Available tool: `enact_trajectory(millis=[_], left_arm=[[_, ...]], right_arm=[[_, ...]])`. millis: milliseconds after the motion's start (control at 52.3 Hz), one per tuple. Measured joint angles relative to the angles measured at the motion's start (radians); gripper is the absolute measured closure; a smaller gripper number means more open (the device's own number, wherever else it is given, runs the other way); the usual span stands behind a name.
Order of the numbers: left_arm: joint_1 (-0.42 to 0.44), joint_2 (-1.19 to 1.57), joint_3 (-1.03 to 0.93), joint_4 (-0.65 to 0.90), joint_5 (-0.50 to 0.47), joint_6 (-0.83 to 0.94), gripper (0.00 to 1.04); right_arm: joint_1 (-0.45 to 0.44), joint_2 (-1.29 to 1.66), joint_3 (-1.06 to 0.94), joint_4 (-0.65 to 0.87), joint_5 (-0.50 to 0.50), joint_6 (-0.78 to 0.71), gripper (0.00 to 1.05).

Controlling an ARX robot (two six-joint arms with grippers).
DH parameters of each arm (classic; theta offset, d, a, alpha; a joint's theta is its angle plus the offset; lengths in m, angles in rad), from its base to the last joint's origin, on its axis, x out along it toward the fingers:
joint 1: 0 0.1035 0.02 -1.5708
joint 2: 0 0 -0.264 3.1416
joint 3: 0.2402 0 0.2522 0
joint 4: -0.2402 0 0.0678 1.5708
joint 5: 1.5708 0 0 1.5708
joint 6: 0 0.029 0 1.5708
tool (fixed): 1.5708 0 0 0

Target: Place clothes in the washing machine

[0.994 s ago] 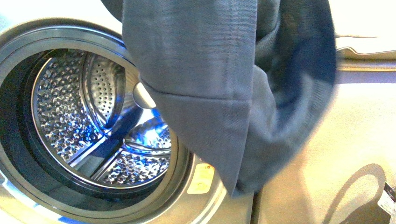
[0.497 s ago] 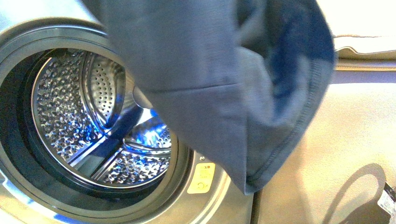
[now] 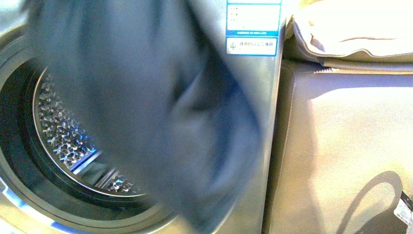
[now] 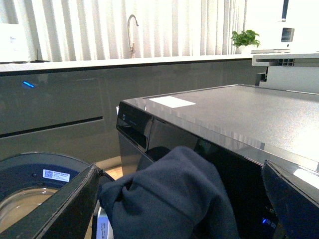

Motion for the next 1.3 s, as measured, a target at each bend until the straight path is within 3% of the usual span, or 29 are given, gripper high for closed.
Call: enact_trajectory(millis=[382, 784, 841, 918, 937, 994, 1090, 1300], left_arm=[[0.15, 0.147, -0.196, 0.167, 0.042, -0.03, 0.89], [0.152, 0.374, -0.219, 0.276, 0.024, -0.009, 0.89], [0.149, 0.4, -0.215, 0.276, 0.02, -0.006, 0.89], [0.146, 0.43, -0.209, 0.276, 0.018, -0.003, 0.89], [0.145, 0.44, -0.205, 0.276, 0.017, -0.003, 0.89], [0.142, 0.475, -0.189, 0.276, 0.016, 0.002, 0.89], [0.133, 0.536, -0.143, 0.276, 0.006, 0.025, 0.89], [0.098, 0.66, -0.016, 0.253, -0.019, 0.059, 0.89]], right_arm=[[0.0, 0.0, 0.0, 0.0, 0.0, 0.0, 0.08], [0.0, 0.0, 0.0, 0.0, 0.0, 0.0, 0.08], [0.024, -0.006, -0.032, 0.091, 0.129, -0.034, 0.08], [0.052, -0.019, -0.108, 0.294, 0.402, -0.124, 0.08], [0.06, -0.032, -0.146, 0.369, 0.511, -0.148, 0.08], [0.069, -0.071, -0.227, 0.454, 0.66, -0.184, 0.08], [0.061, -0.164, -0.372, 0.507, 0.778, -0.196, 0.08], [0.035, -0.298, -0.66, 0.546, 0.885, -0.147, 0.08]])
